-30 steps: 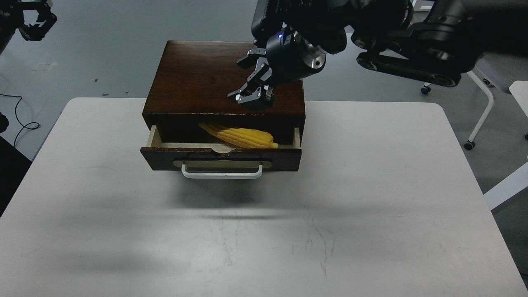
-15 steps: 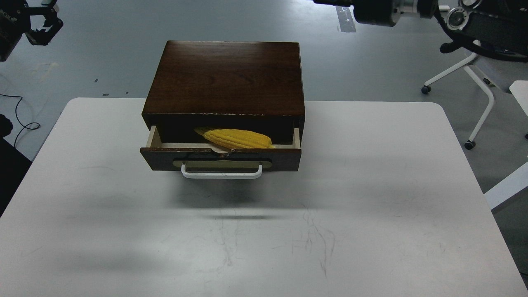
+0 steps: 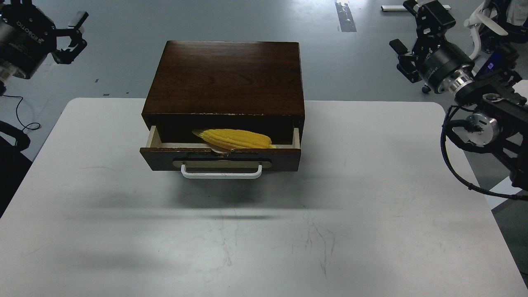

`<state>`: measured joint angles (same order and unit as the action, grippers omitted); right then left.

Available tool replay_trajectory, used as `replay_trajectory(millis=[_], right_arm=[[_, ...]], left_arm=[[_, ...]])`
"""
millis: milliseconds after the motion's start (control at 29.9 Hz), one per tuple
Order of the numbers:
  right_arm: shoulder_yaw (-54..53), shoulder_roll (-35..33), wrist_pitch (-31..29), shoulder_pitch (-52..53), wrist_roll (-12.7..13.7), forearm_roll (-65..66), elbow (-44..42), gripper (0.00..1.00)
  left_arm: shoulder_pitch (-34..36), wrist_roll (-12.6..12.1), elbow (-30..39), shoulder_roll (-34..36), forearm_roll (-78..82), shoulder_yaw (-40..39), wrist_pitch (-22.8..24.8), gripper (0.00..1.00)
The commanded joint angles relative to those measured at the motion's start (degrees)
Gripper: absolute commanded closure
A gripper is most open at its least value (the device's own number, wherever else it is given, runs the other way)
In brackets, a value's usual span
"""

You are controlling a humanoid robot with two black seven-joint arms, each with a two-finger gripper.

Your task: Put corn in drawer with both arms

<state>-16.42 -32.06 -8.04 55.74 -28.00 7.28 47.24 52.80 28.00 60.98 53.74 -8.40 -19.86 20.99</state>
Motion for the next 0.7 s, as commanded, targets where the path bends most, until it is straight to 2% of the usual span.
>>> replay_trajectory(millis=[0,167,301,401,669], right_arm=[[-3.1,2.1,-0.2,-5.8,0.0,-6.0,-1.4,0.01],[-8.7,4.4,-1.6,-10.9,0.0,-8.5,-2.2,0.00],[-10.4,6.2,-8.2,-13.0,0.0,-8.6,-4.4,0.00],[-10.2,6.4,-13.0,-13.6,0.0,-8.5,-6.0,0.00],[-9.4,8.1,-13.3,-14.0,0.0,-8.3,-5.9,0.00]], left_arm=[[-1.4,0.0,-0.2,-1.5,0.1,0.0,-0.2,0.01],[-4.0,0.0,-0.2,-3.0,0.1,0.0,1.1,0.01],[-6.7,0.0,-0.2,-4.6,0.1,-0.1,6.5,0.01],[-8.1,0.0,-1.3,-6.2,0.1,-0.1,7.0,0.01],[-9.6,0.0,-4.8,-10.5,0.1,-1.0,7.0,0.01]])
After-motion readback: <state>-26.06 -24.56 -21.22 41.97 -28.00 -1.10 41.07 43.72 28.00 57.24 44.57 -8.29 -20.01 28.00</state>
